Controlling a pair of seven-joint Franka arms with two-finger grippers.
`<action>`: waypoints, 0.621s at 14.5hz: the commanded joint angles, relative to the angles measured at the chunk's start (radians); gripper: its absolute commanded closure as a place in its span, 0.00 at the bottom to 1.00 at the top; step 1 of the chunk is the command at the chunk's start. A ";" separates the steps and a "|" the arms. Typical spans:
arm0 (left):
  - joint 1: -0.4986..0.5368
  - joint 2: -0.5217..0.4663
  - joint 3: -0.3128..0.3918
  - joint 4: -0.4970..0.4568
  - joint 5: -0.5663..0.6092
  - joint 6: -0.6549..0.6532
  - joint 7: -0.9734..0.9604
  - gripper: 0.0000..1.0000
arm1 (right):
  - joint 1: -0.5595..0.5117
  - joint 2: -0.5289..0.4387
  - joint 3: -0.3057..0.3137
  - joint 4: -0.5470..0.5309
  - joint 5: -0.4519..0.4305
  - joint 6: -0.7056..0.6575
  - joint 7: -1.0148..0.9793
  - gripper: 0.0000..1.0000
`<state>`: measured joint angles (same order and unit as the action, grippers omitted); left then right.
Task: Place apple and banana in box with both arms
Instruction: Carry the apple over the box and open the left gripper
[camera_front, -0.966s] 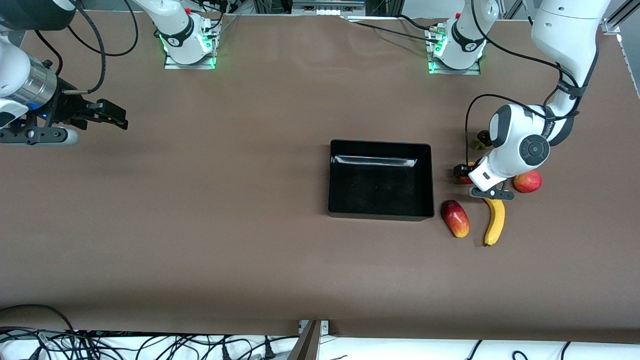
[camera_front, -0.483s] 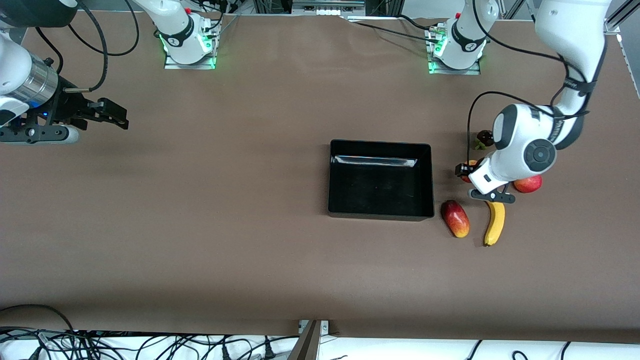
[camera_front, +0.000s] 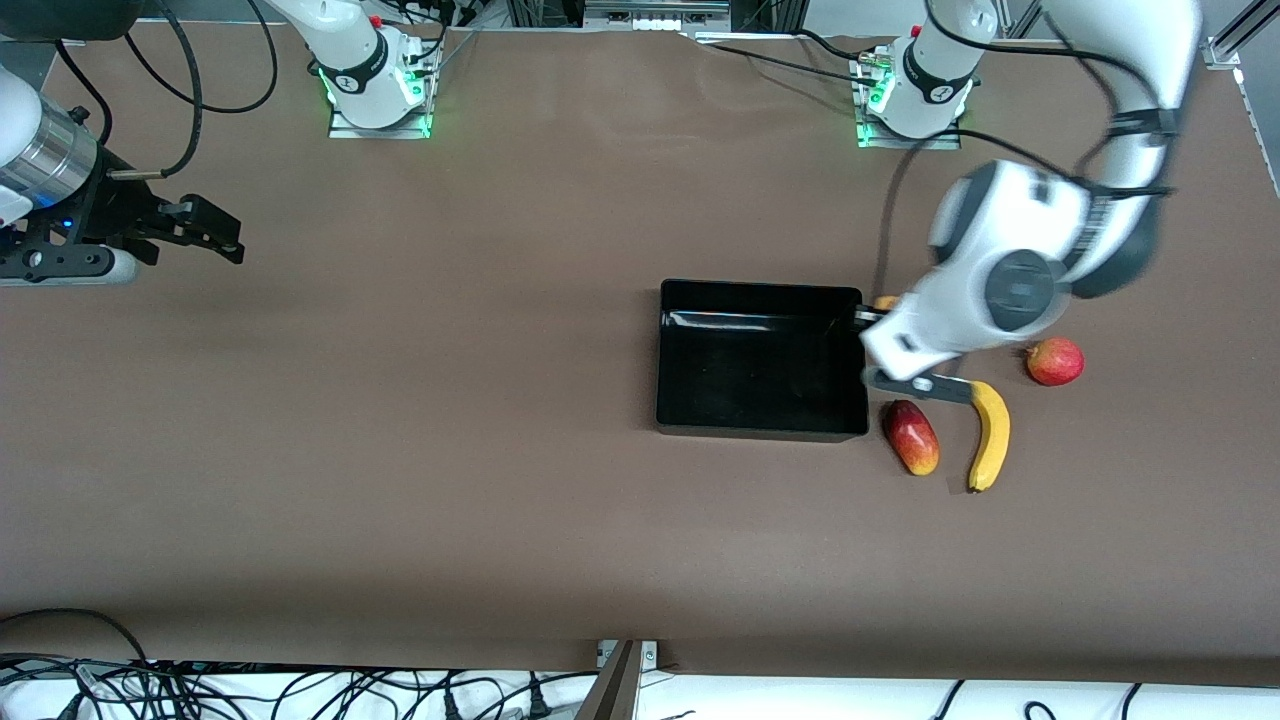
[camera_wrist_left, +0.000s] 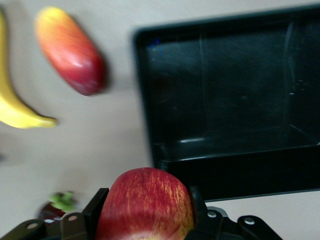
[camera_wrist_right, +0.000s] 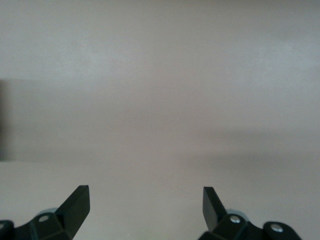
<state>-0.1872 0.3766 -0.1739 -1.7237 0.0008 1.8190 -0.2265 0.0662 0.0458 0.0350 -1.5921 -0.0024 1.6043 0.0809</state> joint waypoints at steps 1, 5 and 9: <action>-0.023 0.083 0.008 -0.011 0.001 0.086 -0.042 0.68 | -0.016 0.022 0.023 0.029 -0.024 -0.001 0.005 0.00; -0.060 0.108 0.008 -0.118 0.002 0.247 -0.053 0.68 | 0.015 0.022 0.023 0.029 -0.022 0.000 0.007 0.00; -0.070 0.148 0.005 -0.168 0.002 0.364 -0.056 0.64 | 0.018 0.025 0.023 0.031 -0.014 0.032 0.007 0.00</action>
<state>-0.2422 0.5272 -0.1734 -1.8746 0.0008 2.1587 -0.2694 0.0819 0.0621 0.0551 -1.5815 -0.0083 1.6290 0.0815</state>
